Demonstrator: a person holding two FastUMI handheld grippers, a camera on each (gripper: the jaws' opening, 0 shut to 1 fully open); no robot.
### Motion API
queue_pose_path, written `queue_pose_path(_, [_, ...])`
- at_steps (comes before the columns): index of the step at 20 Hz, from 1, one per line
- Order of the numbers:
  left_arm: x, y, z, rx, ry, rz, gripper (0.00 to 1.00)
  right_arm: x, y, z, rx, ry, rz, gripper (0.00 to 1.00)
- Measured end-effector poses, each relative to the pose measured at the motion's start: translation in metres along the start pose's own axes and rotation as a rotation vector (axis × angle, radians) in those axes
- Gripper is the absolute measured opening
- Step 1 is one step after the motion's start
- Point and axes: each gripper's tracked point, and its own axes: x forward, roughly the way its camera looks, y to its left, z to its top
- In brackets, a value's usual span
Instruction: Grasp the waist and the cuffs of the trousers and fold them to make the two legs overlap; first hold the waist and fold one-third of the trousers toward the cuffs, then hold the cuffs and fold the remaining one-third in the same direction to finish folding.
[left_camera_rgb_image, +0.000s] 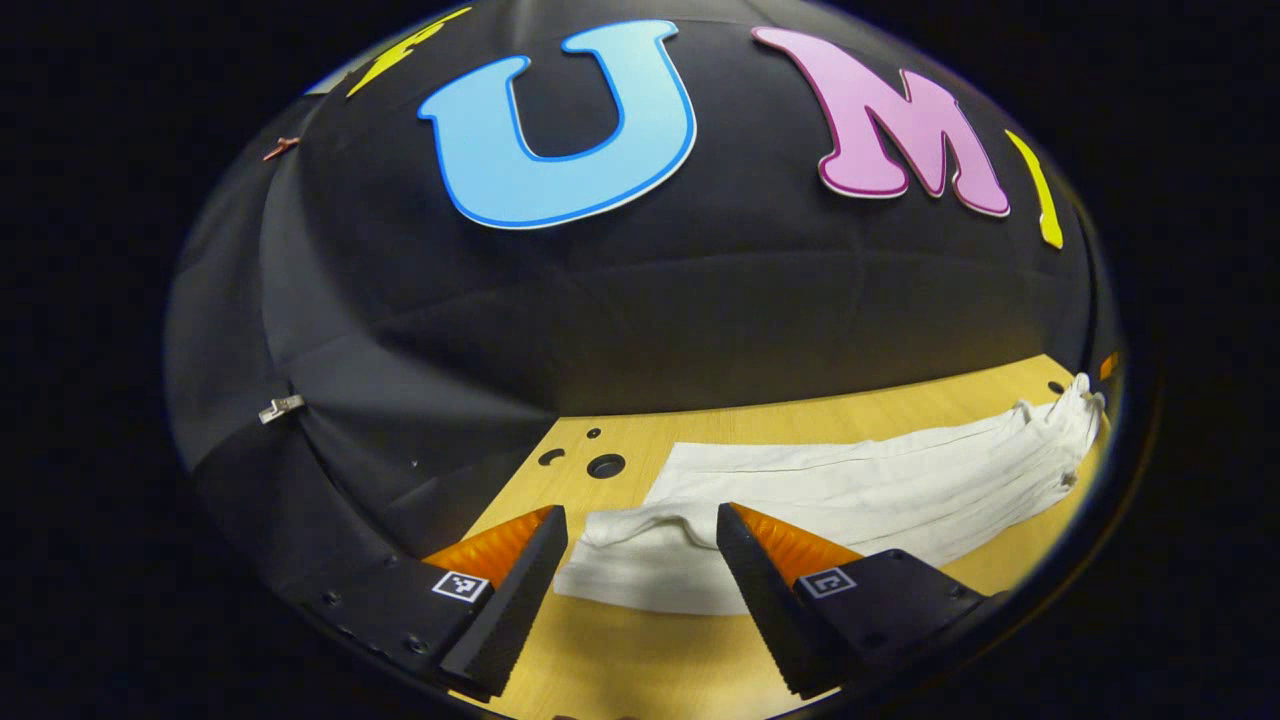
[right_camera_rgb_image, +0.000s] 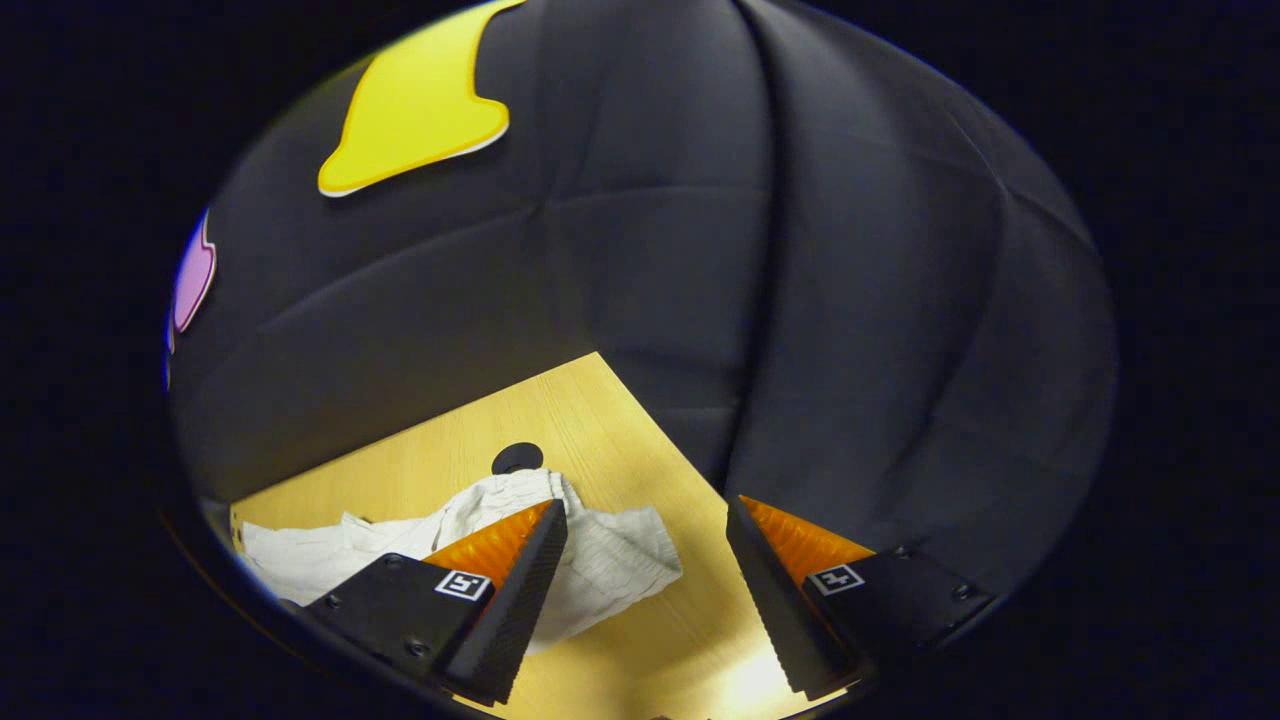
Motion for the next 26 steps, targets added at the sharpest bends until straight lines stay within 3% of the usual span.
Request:
queue_pose_path(3, [-0.026, -0.002, 0.0, -0.07, -0.029, 0.022, 0.96, 0.009, 0.007, -0.015, 0.064, -0.006, 0.017, 0.99])
queue_pose_path(7, [-0.04, -0.009, -0.016, -0.224, -0.022, 0.029, 0.96, 0.02, 0.008, -0.034, 0.024, -0.026, -0.029, 0.99])
queue_pose_path(11, [-0.042, 0.0, -0.041, -0.124, 0.02, 0.101, 0.96, 0.021, 0.009, -0.039, -0.057, -0.091, -0.069, 0.99])
queue_pose_path(14, [-0.046, -0.016, -0.039, -0.137, 0.019, 0.079, 0.97, 0.025, 0.011, -0.052, -0.049, -0.046, -0.062, 0.99])
queue_pose_path(17, [-0.056, -0.007, -0.029, -0.07, -0.019, 0.131, 0.97, 0.026, 0.012, -0.053, -0.04, -0.041, -0.051, 0.99])
queue_pose_path(18, [-0.06, -0.006, -0.025, -0.046, -0.026, 0.145, 0.97, 0.024, 0.014, -0.052, -0.036, -0.035, -0.047, 0.92])
queue_pose_path(19, [-0.064, -0.009, -0.02, -0.038, -0.032, 0.139, 0.97, 0.024, 0.015, -0.051, -0.038, -0.032, -0.048, 0.93])
queue_pose_path(21, [-0.07, -0.02, -0.017, -0.047, -0.032, 0.111, 0.97, 0.024, 0.03, -0.054, -0.026, -0.017, -0.001, 0.8])
queue_pose_path(24, [-0.078, -0.027, -0.022, -0.016, -0.02, 0.091, 0.97, 0.023, 0.039, -0.06, -0.087, -0.018, 0.003, 0.37])
queue_pose_path(26, [-0.084, -0.031, -0.02, 0.018, -0.018, 0.077, 0.97, 0.023, 0.045, -0.058, -0.172, -0.018, 0.009, 0.21])
